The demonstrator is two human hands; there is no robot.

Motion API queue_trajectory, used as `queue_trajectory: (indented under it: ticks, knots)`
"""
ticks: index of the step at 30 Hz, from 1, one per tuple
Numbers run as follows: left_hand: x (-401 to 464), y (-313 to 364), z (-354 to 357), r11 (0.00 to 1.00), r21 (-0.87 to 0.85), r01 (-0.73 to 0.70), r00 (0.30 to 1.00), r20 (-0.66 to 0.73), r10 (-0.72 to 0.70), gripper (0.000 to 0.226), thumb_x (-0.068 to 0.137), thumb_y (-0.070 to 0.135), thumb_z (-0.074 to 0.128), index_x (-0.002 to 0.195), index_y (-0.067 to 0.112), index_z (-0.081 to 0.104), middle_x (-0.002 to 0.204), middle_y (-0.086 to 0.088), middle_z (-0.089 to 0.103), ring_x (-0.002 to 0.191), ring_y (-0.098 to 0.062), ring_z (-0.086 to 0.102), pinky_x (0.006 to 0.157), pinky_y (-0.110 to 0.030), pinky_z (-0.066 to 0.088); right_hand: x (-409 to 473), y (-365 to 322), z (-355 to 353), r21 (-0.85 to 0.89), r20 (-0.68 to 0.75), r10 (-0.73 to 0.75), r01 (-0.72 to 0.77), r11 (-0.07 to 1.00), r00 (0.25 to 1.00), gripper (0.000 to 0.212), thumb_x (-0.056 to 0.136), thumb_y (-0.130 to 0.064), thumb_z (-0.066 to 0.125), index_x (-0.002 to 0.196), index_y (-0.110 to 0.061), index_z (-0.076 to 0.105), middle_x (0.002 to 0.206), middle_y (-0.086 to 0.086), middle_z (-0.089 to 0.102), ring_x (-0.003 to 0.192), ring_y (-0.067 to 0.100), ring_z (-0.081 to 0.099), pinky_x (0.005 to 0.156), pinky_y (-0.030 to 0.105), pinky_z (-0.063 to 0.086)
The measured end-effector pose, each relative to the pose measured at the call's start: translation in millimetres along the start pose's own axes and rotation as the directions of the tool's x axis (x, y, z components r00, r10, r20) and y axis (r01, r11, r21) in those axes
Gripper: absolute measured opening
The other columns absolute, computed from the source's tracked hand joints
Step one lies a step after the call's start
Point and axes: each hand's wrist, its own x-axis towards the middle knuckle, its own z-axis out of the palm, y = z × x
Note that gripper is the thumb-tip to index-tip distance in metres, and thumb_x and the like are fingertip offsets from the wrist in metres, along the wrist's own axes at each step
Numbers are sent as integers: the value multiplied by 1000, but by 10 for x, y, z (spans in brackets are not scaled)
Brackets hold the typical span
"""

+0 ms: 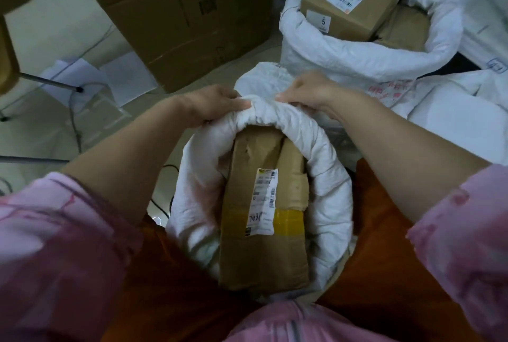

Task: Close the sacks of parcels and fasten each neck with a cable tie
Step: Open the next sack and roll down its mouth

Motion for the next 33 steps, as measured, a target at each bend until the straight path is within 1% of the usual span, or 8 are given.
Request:
queue_trajectory:
  ticks: [5,11,15,17,21,27,30,33]
  knots:
    - [135,-25,-149,973,-195,124,992,15,-124,17,95,30,54,98,17,64,100,-4,67,90,-16,64,76,-29,51,-137,48,171,-465,-123,-311,222,857,942,41,76,-38,75,106,-12,63,105,1,61,97,18,56,82,34,48]
    - [318,83,-366,976,-168,135,964,-207,-169,35,94,40,54,119,16,62,106,-7,67,92,-20,65,77,-32,53,226,-145,39,-80,-141,-194,184,980,971,25,91,-20,62,105,0,69,104,10,67,87,14,61,74,19,44]
    - [454,169,-585,995,89,54,859,-512,-1,20,95,35,55,105,22,63,86,2,61,77,-14,60,61,-25,46,659,-415,45,-146,-309,-243,206,968,920,24,95,-17,55,108,-2,67,112,15,65,105,26,60,91,33,48]
    - [545,105,-646,987,142,79,812,-584,19,20,91,28,62,108,18,65,101,-1,64,94,-19,62,76,-30,52,868,-418,52,-263,-350,-249,160,951,903,19,95,-14,52,110,-13,65,115,9,63,106,25,58,92,38,49]
    - [610,-178,-390,930,292,222,912,-399,-93,29,87,20,66,115,10,63,113,-9,63,100,-23,60,82,-32,50,993,-210,102,-353,-221,-176,90,931,959,36,95,-6,50,129,-19,54,132,7,52,116,25,52,93,31,45]
    - [572,-638,23,930,203,305,918,-324,-231,54,78,28,75,126,12,59,126,-9,59,116,-25,55,98,-30,44,729,70,286,-338,-275,-225,125,933,935,20,93,-7,55,110,-12,66,120,7,61,110,23,57,91,33,48]
    - [451,-707,92,957,58,285,843,-491,-221,33,87,24,63,118,14,64,123,-11,61,115,-26,57,97,-31,45,531,117,459,-358,-369,-279,141,923,887,17,93,-14,56,105,-18,67,115,4,62,106,21,57,81,28,45]
    - [272,-809,105,931,-213,297,645,-674,-360,32,91,28,57,120,15,60,121,-10,61,112,-28,58,87,-33,45,230,129,725,-497,-374,-437,221,839,818,12,92,-16,55,95,-15,67,104,4,62,104,21,52,78,32,44]
